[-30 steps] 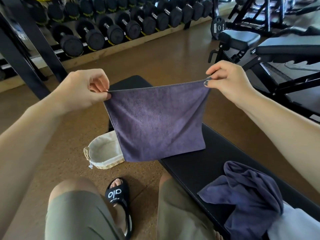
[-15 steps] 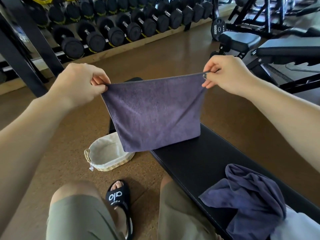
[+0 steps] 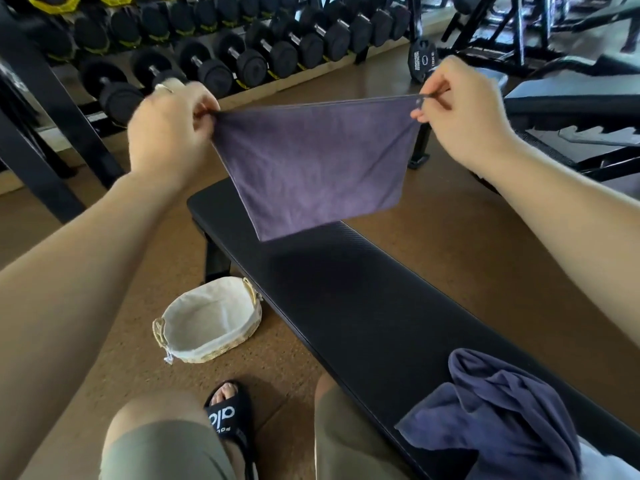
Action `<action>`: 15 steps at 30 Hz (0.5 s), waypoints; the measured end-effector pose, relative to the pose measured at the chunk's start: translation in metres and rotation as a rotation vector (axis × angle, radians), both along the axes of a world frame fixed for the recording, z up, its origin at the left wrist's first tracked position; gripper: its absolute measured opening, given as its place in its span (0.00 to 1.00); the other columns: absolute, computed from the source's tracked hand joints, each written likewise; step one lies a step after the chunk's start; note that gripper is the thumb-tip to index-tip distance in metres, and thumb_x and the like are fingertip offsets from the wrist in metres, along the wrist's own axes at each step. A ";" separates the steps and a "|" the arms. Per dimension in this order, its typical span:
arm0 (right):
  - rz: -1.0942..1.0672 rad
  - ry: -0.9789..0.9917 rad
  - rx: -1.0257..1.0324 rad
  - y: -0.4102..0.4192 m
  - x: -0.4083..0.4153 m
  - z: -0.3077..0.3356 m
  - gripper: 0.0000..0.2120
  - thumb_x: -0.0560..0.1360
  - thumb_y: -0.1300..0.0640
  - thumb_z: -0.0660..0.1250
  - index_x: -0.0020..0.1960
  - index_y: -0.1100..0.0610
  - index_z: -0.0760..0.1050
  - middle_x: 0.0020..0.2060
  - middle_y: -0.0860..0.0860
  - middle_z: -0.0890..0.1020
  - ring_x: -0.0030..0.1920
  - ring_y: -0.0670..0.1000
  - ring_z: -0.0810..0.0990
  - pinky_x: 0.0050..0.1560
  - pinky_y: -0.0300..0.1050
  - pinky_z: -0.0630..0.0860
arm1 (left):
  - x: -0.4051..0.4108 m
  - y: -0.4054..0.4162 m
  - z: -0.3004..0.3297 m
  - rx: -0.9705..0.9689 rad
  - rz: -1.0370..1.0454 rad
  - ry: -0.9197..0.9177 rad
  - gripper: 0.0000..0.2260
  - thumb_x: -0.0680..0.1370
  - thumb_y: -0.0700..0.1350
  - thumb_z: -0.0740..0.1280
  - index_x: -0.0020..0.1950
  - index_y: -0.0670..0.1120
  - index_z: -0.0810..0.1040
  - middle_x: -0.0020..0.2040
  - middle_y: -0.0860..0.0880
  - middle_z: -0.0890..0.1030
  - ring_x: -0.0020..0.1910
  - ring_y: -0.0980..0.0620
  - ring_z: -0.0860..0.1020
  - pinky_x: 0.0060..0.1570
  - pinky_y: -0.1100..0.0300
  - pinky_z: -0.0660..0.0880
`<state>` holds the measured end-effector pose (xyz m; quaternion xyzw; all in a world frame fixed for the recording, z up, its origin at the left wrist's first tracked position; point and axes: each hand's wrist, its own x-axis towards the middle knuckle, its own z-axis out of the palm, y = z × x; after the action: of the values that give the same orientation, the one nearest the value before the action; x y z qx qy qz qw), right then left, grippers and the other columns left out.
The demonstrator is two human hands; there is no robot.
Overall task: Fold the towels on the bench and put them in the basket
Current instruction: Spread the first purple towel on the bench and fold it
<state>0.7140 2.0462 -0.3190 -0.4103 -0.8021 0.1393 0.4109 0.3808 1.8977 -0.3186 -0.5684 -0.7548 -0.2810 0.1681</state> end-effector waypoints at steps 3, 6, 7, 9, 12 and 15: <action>-0.033 -0.055 0.037 -0.042 0.029 -0.035 0.04 0.79 0.64 0.67 0.50 0.56 0.75 0.42 0.54 0.83 0.45 0.51 0.83 0.48 0.48 0.79 | 0.000 -0.014 -0.020 0.048 -0.155 0.042 0.10 0.78 0.40 0.64 0.58 0.45 0.80 0.57 0.42 0.78 0.56 0.40 0.76 0.52 0.46 0.74; 0.040 -0.217 -0.095 -0.100 0.058 -0.107 0.08 0.75 0.69 0.68 0.47 0.57 0.75 0.40 0.51 0.80 0.39 0.51 0.78 0.42 0.46 0.74 | -0.002 -0.042 -0.088 -0.202 -0.392 -0.006 0.09 0.76 0.38 0.68 0.51 0.50 0.81 0.52 0.48 0.79 0.52 0.47 0.78 0.54 0.48 0.75; 0.071 -0.280 -0.135 -0.118 0.062 -0.134 0.09 0.74 0.69 0.68 0.46 0.57 0.74 0.39 0.50 0.78 0.37 0.51 0.76 0.40 0.47 0.72 | -0.003 -0.052 -0.113 -0.330 -0.420 -0.066 0.11 0.75 0.37 0.70 0.48 0.55 0.81 0.51 0.52 0.78 0.50 0.51 0.78 0.55 0.49 0.76; 0.131 -0.426 -0.223 -0.147 0.062 -0.178 0.09 0.74 0.68 0.67 0.45 0.56 0.72 0.39 0.49 0.75 0.35 0.52 0.73 0.38 0.49 0.71 | -0.007 -0.070 -0.159 -0.540 -0.414 -0.182 0.16 0.75 0.38 0.73 0.44 0.62 0.78 0.51 0.58 0.76 0.50 0.56 0.77 0.55 0.50 0.76; 0.199 -0.611 -0.320 -0.175 0.056 -0.215 0.07 0.79 0.63 0.64 0.48 0.52 0.69 0.43 0.47 0.75 0.37 0.49 0.73 0.40 0.45 0.71 | -0.013 -0.088 -0.201 -0.730 -0.406 -0.241 0.13 0.75 0.45 0.72 0.41 0.65 0.78 0.52 0.61 0.75 0.53 0.59 0.76 0.58 0.49 0.75; 0.240 -0.699 -0.340 -0.191 0.053 -0.223 0.03 0.82 0.58 0.60 0.55 0.52 0.70 0.48 0.47 0.74 0.39 0.47 0.71 0.42 0.41 0.70 | -0.018 -0.094 -0.215 -0.812 -0.388 -0.193 0.08 0.73 0.52 0.67 0.43 0.67 0.77 0.52 0.62 0.74 0.52 0.57 0.76 0.56 0.49 0.75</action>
<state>0.7671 1.8550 -0.5423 -0.3985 -0.9012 0.1690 0.0206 0.3632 1.8035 -0.5338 -0.6903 -0.6955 -0.0404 -0.1953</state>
